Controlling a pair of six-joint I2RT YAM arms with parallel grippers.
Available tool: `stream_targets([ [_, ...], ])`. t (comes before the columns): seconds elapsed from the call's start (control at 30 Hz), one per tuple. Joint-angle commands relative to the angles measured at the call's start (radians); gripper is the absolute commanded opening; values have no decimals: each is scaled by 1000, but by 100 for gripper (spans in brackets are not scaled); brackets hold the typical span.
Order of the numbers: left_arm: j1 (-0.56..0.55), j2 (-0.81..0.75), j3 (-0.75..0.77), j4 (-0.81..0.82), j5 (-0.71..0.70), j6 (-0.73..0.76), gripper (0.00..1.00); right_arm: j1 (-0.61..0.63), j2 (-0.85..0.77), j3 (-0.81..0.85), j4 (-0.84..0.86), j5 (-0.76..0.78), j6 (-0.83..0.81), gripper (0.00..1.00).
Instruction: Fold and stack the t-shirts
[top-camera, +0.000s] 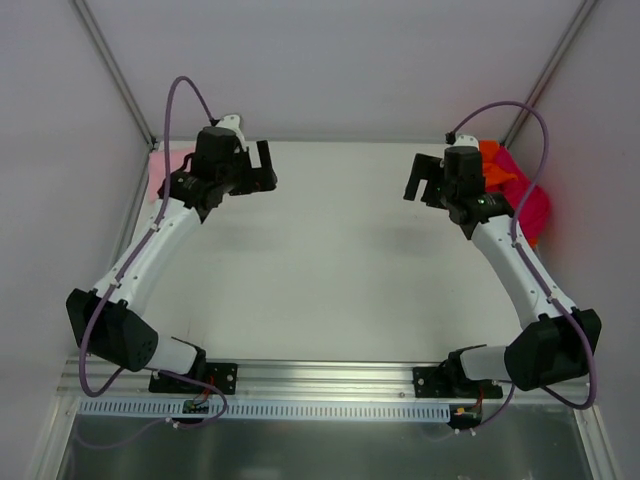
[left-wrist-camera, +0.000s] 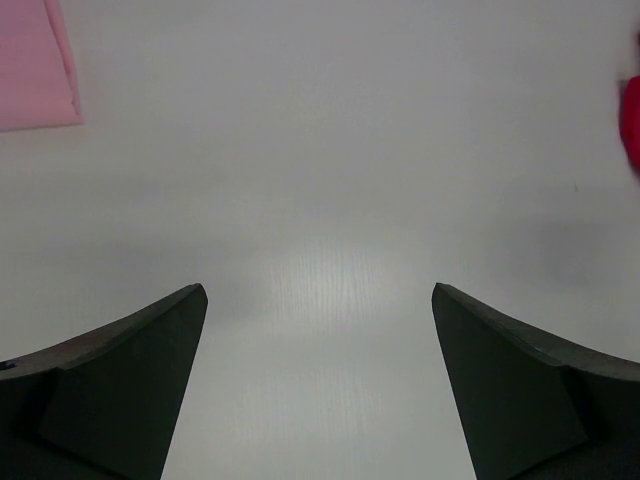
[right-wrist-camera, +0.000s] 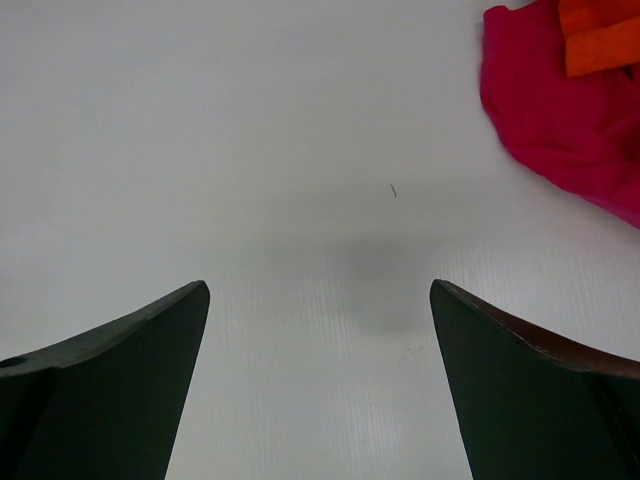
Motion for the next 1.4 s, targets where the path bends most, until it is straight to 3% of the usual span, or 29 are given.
stream_targets([
  [0.0,134,-48,7,-8,238,-113,99,17,-18,55,-27,57,55,100],
  [0.07,219,-44,10,-30,287,-140,99,45,-23,57,-24,59,61,100],
  [0.17,259,-41,8,-53,329,-143,99,82,-18,76,-59,88,55,100],
  [0.37,268,-88,-41,-21,336,-77,99,129,-3,92,-124,131,43,100],
  [1.37,285,-139,-95,33,389,-53,99,152,17,70,-79,108,30,100],
])
